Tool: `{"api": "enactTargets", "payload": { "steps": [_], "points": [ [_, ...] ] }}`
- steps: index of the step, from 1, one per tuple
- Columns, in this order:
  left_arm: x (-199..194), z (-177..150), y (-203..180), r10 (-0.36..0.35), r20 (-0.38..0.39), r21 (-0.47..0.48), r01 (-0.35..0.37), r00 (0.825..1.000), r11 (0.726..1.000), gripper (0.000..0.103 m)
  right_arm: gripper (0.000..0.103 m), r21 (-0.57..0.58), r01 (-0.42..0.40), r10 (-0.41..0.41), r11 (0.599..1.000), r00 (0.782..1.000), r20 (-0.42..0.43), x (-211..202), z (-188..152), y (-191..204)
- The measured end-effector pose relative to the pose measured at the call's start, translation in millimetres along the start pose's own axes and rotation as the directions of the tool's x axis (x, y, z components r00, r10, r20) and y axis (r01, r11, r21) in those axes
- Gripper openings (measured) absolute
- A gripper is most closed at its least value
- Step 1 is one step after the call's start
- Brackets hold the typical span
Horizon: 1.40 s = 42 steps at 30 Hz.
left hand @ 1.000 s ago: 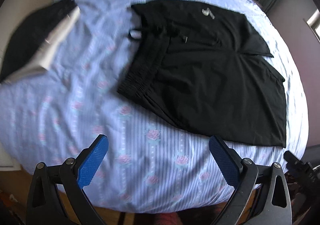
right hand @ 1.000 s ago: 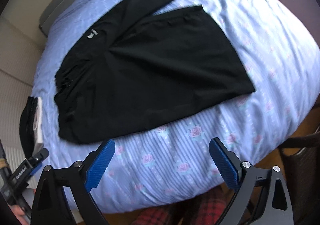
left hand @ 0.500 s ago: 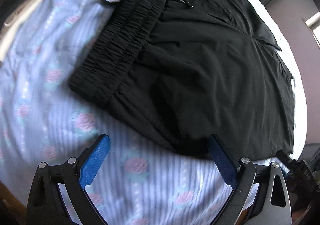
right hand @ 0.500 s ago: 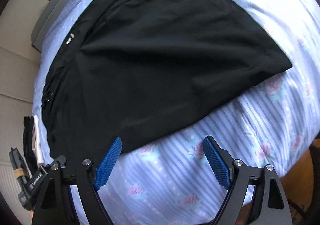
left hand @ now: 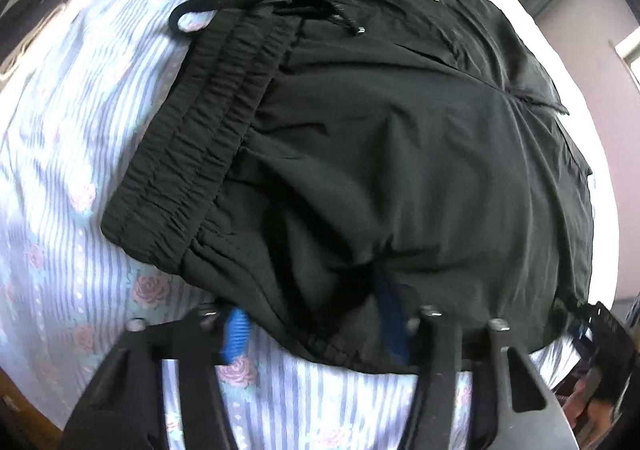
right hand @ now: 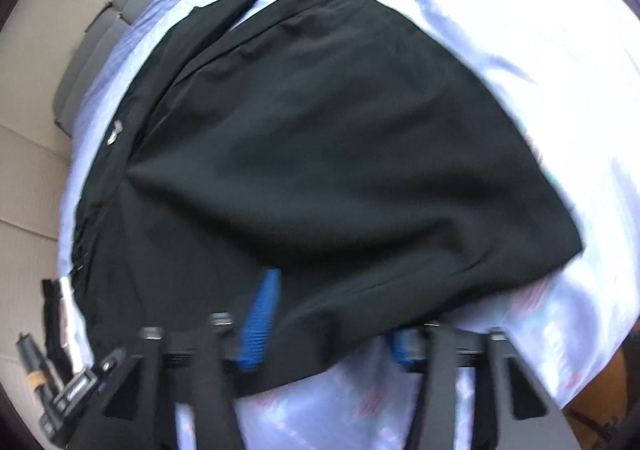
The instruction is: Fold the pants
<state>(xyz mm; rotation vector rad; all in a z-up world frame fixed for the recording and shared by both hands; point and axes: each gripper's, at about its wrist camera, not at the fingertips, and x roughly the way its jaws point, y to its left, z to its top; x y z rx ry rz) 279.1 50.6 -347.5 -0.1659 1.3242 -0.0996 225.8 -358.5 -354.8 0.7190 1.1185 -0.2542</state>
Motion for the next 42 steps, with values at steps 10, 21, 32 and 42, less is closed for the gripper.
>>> {"api": "enactTargets", "payload": {
  "steps": [10,21,32,42],
  "points": [
    [-65.9,11.6,-22.0,-0.009,0.042,0.004,0.009,0.999,1.0,0.009,0.006,-0.187,-0.131,0.153,0.974,0.982,0.111,-112.8,44.4,60.9],
    [-156.1,9.7,-9.0,-0.005,0.079,0.012,0.004,0.997,1.0,0.008,0.006,-0.335,-0.196,0.232,0.922,0.97,0.069,-196.5,59.9,104.8],
    [-158.0,63.2,-17.9,0.029,0.047,-0.097,-0.024,0.998,0.995,0.009,0.006,-0.318,-0.169,0.202,0.933,0.977,0.072,-194.7,100.5,126.4],
    [-134.2,176.3,-16.2,0.058,0.161,-0.121,-0.039,0.985,0.992,0.009,0.006,-0.34,-0.15,0.205,0.929,0.97,0.133,-108.2,209.1,202.4]
  ]
}}
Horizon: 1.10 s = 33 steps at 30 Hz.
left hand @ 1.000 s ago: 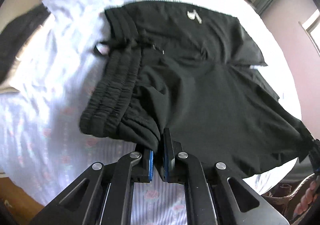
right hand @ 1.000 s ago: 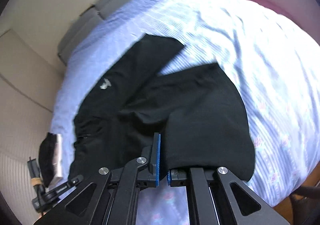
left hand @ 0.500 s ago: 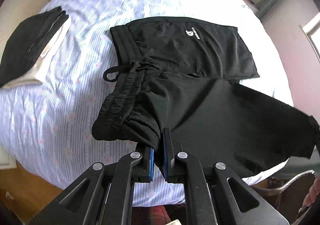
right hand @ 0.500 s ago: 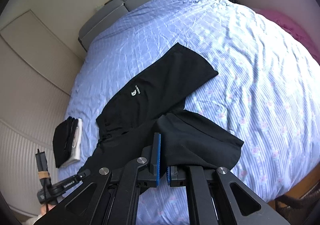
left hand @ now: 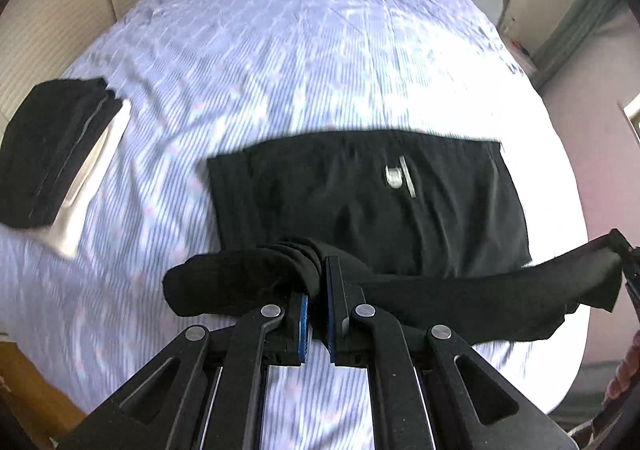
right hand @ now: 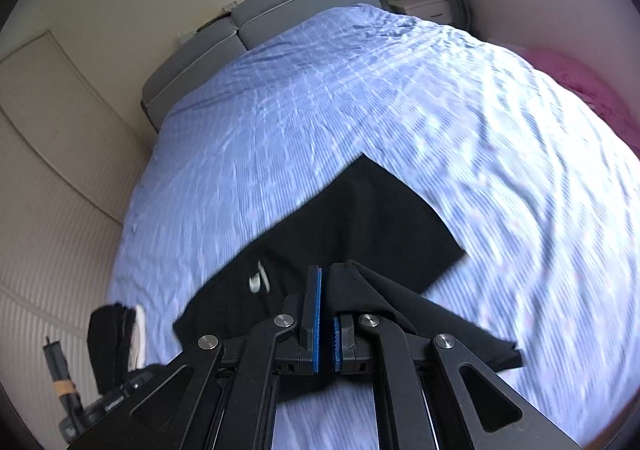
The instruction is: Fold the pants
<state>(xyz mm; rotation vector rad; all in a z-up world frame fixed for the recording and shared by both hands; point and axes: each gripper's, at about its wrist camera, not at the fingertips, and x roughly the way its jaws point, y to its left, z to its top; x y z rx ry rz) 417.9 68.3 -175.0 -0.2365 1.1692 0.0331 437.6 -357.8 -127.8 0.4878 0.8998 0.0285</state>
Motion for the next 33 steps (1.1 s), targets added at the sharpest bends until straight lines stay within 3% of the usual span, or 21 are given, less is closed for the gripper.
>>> {"api": "enactTargets", "payload": {
  "steps": [6,13,21,24,26,28,30,33],
  "points": [
    [61.4,55.1,6.7,0.016,-0.039,-0.06,-0.019,0.999,0.998,0.009,0.006,-0.102,0.042,-0.05,0.994,0.996,-0.078,104.1,54.5,23.0],
    [130.3,84.5,28.8,0.043,-0.151,-0.134,-0.063,0.988,0.989,0.009,0.006,-0.247,0.057,-0.112,0.967,0.971,-0.211,217.5,78.4,50.5],
    [163.7,105.0,37.9,0.052,-0.204,-0.118,-0.077,0.978,0.99,0.014,0.006,-0.286,0.087,-0.176,0.954,0.938,-0.299,289.9,84.9,61.2],
    [176.3,115.0,37.9,0.034,-0.241,-0.101,-0.06,0.97,0.993,0.023,0.007,-0.268,0.112,-0.196,0.957,0.929,-0.313,298.2,87.7,56.5],
    [179.4,123.1,39.9,-0.005,-0.253,-0.122,-0.027,0.967,0.992,0.037,0.017,-0.261,0.119,-0.204,0.958,0.922,-0.329,298.9,89.7,54.0],
    [174.5,132.5,41.0,-0.023,-0.225,-0.14,-0.009,0.974,0.99,0.053,0.053,-0.271,0.089,-0.176,0.958,0.932,-0.318,290.2,92.4,56.5],
    [168.4,141.5,40.3,-0.024,-0.199,-0.134,-0.003,0.98,0.991,0.06,0.067,-0.301,0.076,-0.162,0.951,0.948,-0.273,271.1,92.8,64.1],
    [165.9,148.7,38.3,-0.039,-0.194,-0.122,0.015,0.98,0.992,0.062,0.069,-0.346,0.073,-0.158,0.935,0.962,-0.224,243.4,95.3,73.5]
  ]
}}
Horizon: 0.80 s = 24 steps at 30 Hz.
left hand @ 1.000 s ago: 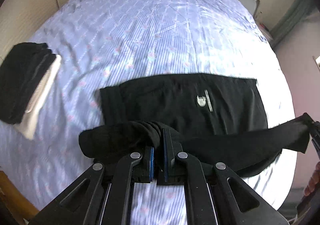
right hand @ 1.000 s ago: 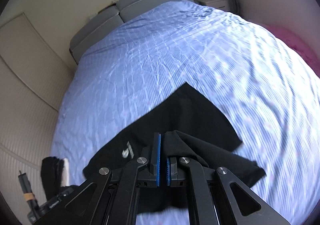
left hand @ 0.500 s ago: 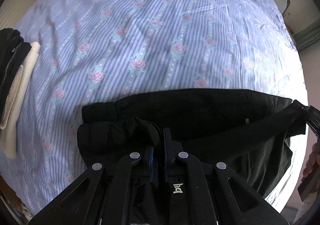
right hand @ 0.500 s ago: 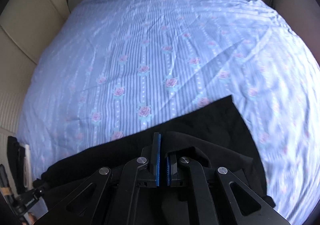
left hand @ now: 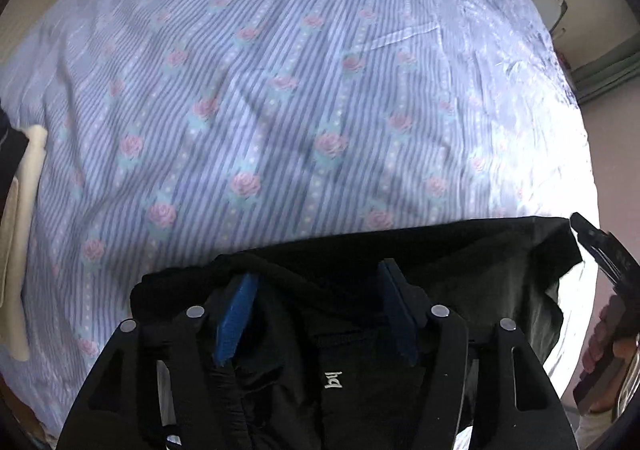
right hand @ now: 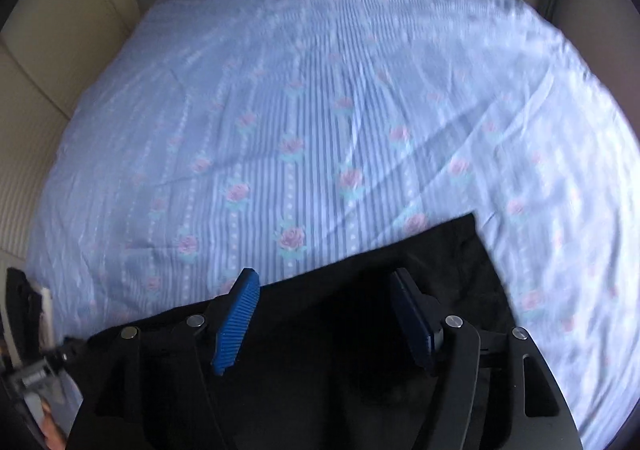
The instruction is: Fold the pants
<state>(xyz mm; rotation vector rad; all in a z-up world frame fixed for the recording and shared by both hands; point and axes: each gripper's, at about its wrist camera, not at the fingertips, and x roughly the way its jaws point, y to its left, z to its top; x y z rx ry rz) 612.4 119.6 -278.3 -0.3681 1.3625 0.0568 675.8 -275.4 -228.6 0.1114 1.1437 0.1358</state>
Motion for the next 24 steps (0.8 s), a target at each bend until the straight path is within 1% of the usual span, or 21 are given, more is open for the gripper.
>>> {"api": "enactTargets", "payload": {
  "steps": [2,3,4,5,7,8,9,10,11,13,14,16,18,19,20,21,22,23,24],
  "points": [
    [-3.5,2.4,-0.4,0.004,-0.005,0.01,-0.004,1.0,1.0,0.062,0.069,-0.013,0.004,-0.004,1.0,1.0,0.01,-19.0,-1.5,0.2],
    [-4.9,2.6,0.1,-0.006,-0.012,0.0,0.006,1.0,1.0,0.064,0.069,-0.018,0.018,-0.018,1.0,1.0,0.012,-29.3,-5.2,0.0],
    [-6.2,2.2,2.3,-0.026,-0.027,-0.015,0.025,0.999,1.0,0.07,0.069,-0.032,0.023,-0.022,0.999,1.0,0.017,-40.7,-10.4,1.2],
    [-8.9,1.5,2.4,-0.055,-0.044,-0.02,0.054,0.998,0.998,0.073,0.069,-0.05,0.022,-0.021,0.999,0.999,0.026,-50.2,-16.6,4.8],
    [-20.2,-5.1,-6.8,-0.074,-0.042,0.019,0.075,0.996,0.997,0.076,0.069,-0.101,0.038,-0.033,0.994,0.998,0.045,-74.3,-34.4,12.1],
    [-33.6,-12.1,-14.2,-0.12,-0.035,0.051,0.121,0.992,0.991,0.078,0.069,-0.115,0.036,-0.031,0.993,0.998,0.053,-84.3,-41.6,16.3],
    [-42.8,-15.8,-19.2,-0.148,-0.027,0.075,0.15,0.989,0.986,0.085,0.069,-0.123,0.025,-0.018,0.992,0.999,0.051,-96.9,-55.1,18.0],
    [-53.0,-20.7,-24.5,-0.151,-0.011,0.101,0.151,0.988,0.983,0.089,0.069,-0.121,0.01,-0.005,0.993,0.999,0.047,-105.7,-63.3,17.0],
    [-65.3,-27.5,-30.9,-0.125,0.022,0.141,0.121,0.992,0.983,0.09,0.069,-0.112,-0.008,0.014,0.994,0.999,0.045,-112.7,-71.6,16.0],
    [-87.4,-45.4,-43.5,-0.071,0.096,0.24,0.046,0.993,0.97,0.091,0.069,-0.083,-0.041,0.044,0.996,0.998,0.042,-127.4,-96.7,10.7],
    [-96.9,-58.9,-51.1,-0.054,0.132,0.303,0.012,0.99,0.953,0.091,0.069,-0.065,-0.05,0.053,0.997,0.997,0.047,-132.8,-108.9,7.5],
    [-104.9,-82.9,-62.5,-0.046,0.173,0.389,-0.025,0.984,0.921,0.091,0.069,-0.018,-0.078,0.078,0.997,0.996,0.047,-141.7,-137.8,-4.7],
    [-111.2,-118.6,-74.4,-0.052,0.211,0.502,-0.062,0.976,0.862,0.09,0.069,0.045,-0.099,0.098,0.994,0.995,0.03,-144.5,-165.4,-19.9],
    [-108.8,-132.3,-82.1,-0.061,0.226,0.549,-0.075,0.972,0.833,0.09,0.069,0.081,-0.102,0.102,0.992,0.995,0.001,-143.5,-183.4,-29.5],
    [-107.9,-149.5,-92.7,-0.075,0.248,0.614,-0.097,0.966,0.783,0.09,0.069,0.097,-0.095,0.097,0.991,0.995,-0.017,-142.3,-194.8,-35.0],
    [-105.6,-169.3,-103.3,-0.089,0.275,0.677,-0.127,0.957,0.725,0.09,0.069,0.118,-0.078,0.083,0.99,0.996,-0.044,-140.3,-209.4,-42.4],
    [-103.5,-185.3,-110.7,-0.098,0.291,0.721,-0.151,0.952,0.677,0.088,0.069,0.141,-0.059,0.07,0.988,0.995,-0.074,-138.1,-224.1,-50.0],
    [-97.2,-206.6,-124.6,-0.113,0.308,0.777,-0.181,0.945,0.603,0.085,0.069,0.165,-0.045,0.062,0.985,0.993,-0.099,-136.6,-237.2,-57.1],
    [-91.5,-220.9,-134.1,-0.124,0.314,0.812,-0.199,0.941,0.549,0.08,0.069,0.191,-0.038,0.06,0.981,0.992,-0.113,-136.3,-249.2,-63.8]
  ]
}}
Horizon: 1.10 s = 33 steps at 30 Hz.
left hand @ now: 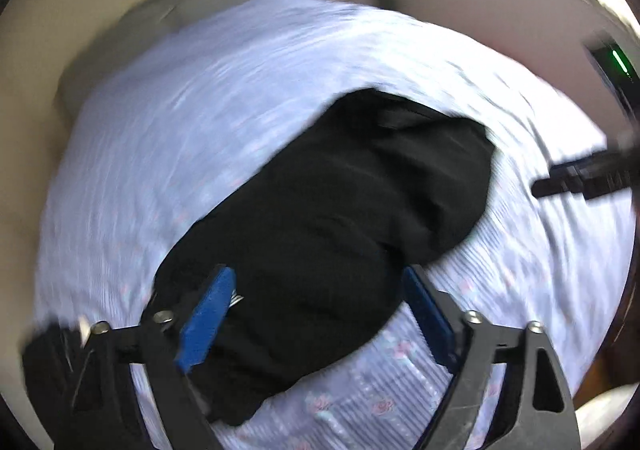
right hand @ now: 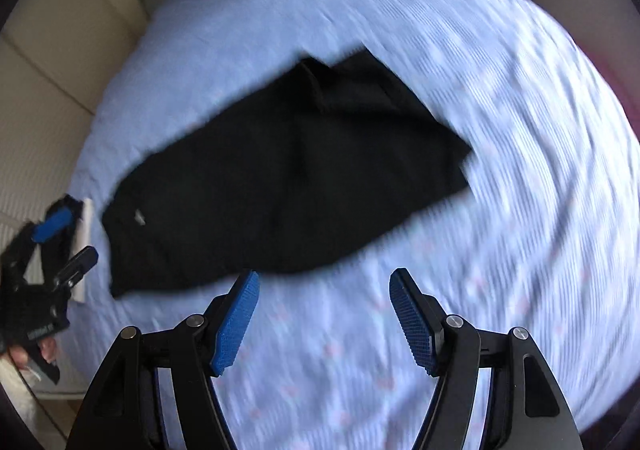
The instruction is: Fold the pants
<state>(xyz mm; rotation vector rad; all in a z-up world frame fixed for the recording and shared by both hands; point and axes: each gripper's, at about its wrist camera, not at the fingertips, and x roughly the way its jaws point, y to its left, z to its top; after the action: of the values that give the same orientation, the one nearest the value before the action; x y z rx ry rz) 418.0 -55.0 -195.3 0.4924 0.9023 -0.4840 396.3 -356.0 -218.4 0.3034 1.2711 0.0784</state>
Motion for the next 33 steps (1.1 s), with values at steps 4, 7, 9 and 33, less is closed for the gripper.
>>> {"api": "enactTargets", "payload": {
  "steps": [4,7,9,33],
  "points": [
    [17.6,3.5,-69.7,-0.029,0.027,0.245,0.022,0.999,0.969,0.07,0.067,0.058,0.0,0.001,0.998,1.0,-0.021,4.0,-31.2,-22.6],
    [41.4,6.4,-110.9,-0.058,0.027,0.378,0.043,0.998,0.925,0.062,0.062,0.086,0.0,0.004,0.996,0.999,-0.042,10.1,-46.8,-34.3],
    [61.9,6.8,-136.5,-0.052,0.022,0.466,0.036,0.998,0.884,0.059,0.061,0.106,-0.007,0.013,0.994,0.999,-0.053,13.6,-54.4,-41.8],
    [158.3,101.7,4.9,-0.528,-0.206,-0.251,0.477,0.824,0.842,0.011,0.049,-0.016,-0.346,0.347,0.938,0.938,0.023,57.4,17.1,-14.0]
  ]
}}
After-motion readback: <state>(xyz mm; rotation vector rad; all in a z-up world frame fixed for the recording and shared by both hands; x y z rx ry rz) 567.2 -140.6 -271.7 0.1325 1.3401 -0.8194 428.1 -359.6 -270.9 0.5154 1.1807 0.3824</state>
